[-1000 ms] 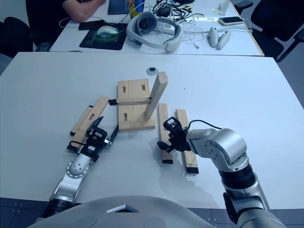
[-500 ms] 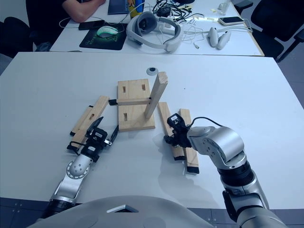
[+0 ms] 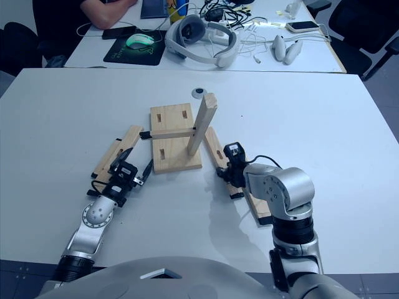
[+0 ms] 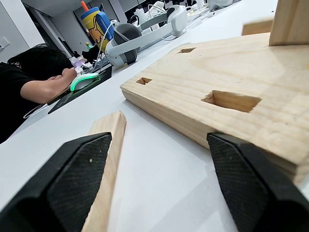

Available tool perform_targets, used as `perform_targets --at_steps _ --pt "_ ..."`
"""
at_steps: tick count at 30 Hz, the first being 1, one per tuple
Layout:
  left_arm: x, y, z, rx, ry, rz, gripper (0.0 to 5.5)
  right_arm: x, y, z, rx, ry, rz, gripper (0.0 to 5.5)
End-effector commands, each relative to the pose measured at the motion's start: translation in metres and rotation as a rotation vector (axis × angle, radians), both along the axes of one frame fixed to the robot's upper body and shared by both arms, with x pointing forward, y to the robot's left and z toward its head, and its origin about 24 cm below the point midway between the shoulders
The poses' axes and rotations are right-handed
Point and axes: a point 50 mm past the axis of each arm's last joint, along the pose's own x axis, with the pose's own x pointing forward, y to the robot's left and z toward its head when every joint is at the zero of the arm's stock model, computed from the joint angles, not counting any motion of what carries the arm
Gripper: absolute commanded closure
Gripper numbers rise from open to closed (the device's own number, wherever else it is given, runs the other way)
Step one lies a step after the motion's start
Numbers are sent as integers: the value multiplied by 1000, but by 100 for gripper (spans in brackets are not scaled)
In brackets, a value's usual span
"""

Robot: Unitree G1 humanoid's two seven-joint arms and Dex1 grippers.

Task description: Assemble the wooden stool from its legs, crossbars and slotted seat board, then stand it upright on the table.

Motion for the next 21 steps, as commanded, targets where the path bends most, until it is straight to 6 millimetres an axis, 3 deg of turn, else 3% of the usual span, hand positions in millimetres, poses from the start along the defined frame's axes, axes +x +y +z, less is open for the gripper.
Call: perform_targets --at_steps 1,4,8,11,13,18,21 --pt "4 12 2 -11 0 34 184 29 -3 35 75 -165 -84 342" --pt "9 30 9 -17 -17 76 184 48 -11 59 125 -301 -135 342" --pt "18 69 27 -40 -32 161 184 73 -21 91 167 -562 -88 342" --pt "29 94 49 -51 -74 195 184 86 -31 114 315 -658 -89 342" --pt "39 107 71 -86 -127 209 184 89 -34 146 495 -779 -43 342" --pt "60 111 124 -340 -191 114 184 77 -28 218 859 -987 164 342" --pt "62 104 152 -492 -155 -27 184 65 -12 234 988 -984 325 342"
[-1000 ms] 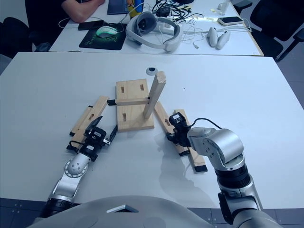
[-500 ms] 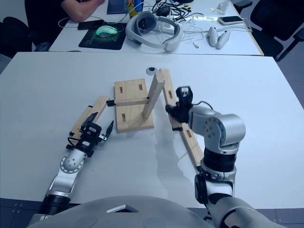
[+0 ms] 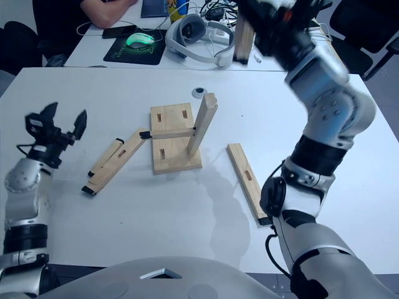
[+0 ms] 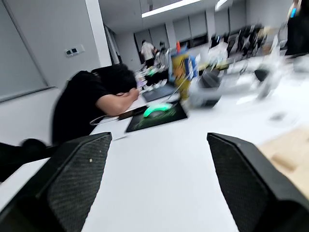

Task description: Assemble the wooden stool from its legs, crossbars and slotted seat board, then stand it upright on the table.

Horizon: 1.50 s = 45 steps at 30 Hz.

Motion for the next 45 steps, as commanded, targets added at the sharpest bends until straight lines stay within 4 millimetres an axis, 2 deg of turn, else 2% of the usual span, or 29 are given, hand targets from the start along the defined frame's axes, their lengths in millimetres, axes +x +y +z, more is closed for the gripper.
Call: perform_targets --at_steps 1,4,7,10,12,15,17,20,31,39,45 --pt "2 -8 47 -140 -20 -222 184 -19 27 22 54 -105 273 342" --pt "1 -14 87 -204 -27 -412 184 -38 45 19 47 -120 479 342" --pt "-4 -22 125 -270 -15 -631 184 -49 55 15 50 -107 583 342" --pt "-3 -34 153 -313 -8 -811 184 -53 66 5 26 -75 623 342" --pt "-2 -49 162 -327 34 -946 184 -56 75 -5 2 -51 648 342" --pt "5 -73 163 -302 97 -1057 184 -59 85 -25 -64 -20 669 342" --pt "9 -86 164 -302 124 -1119 184 -64 94 -44 -180 -12 677 342" --pt "11 -96 162 -309 167 -1179 184 -70 97 -62 -246 -21 703 343" --pt "9 -86 150 -287 307 -1221 184 -67 90 -82 -347 -35 734 344" --pt "-8 -91 160 -174 357 -1292 184 -70 86 -88 -492 2 757 344" --pt "-9 -94 163 -169 345 -1298 184 -83 82 -99 -574 26 802 344"
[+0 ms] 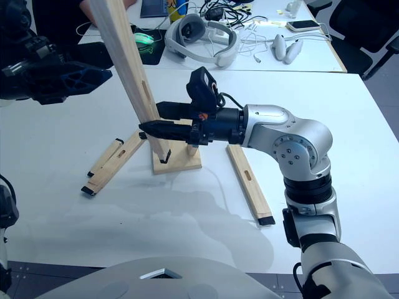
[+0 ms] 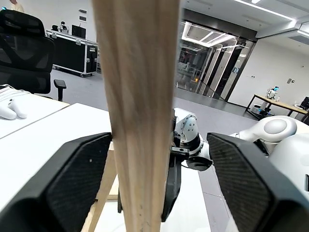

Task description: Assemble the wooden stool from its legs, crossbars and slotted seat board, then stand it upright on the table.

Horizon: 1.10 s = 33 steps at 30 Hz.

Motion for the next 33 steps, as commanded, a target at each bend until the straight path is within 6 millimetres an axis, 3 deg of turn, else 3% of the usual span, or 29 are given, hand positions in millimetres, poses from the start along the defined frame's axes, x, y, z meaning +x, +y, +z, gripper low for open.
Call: perform_targets --at_steps 1,26,33 --pt "0 1 5 9 -24 12 184 -9 -4 -7 -50 3 42 344" --pt "-8 -9 -22 61 71 -45 184 -8 -15 -15 -126 -17 88 344" --pt "-7 -8 -26 88 84 -51 281 -9 -16 -16 -132 -14 94 344"
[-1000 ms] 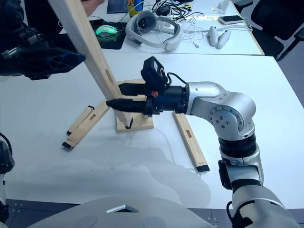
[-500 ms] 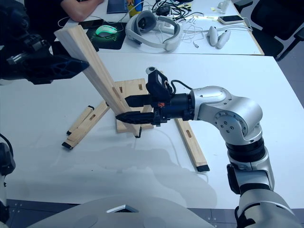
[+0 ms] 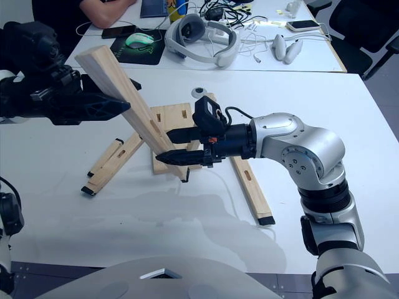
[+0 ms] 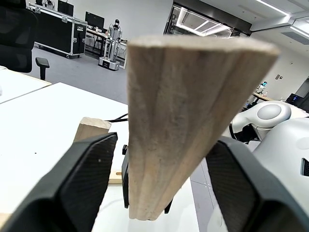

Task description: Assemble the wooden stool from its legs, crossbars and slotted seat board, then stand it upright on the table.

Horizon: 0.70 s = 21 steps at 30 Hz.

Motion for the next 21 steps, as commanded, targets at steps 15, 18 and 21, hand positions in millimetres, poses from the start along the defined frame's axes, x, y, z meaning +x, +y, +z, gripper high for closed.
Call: perform_targets --at_steps 15,18,21 --pt "2 8 -7 77 -3 32 340 6 -20 -1 -63 -22 -16 344" --pt "3 6 -6 70 -9 29 340 7 -17 -3 -60 -22 -19 344" --pt "3 6 -6 66 -10 25 340 8 -15 -4 -48 -16 -39 344"
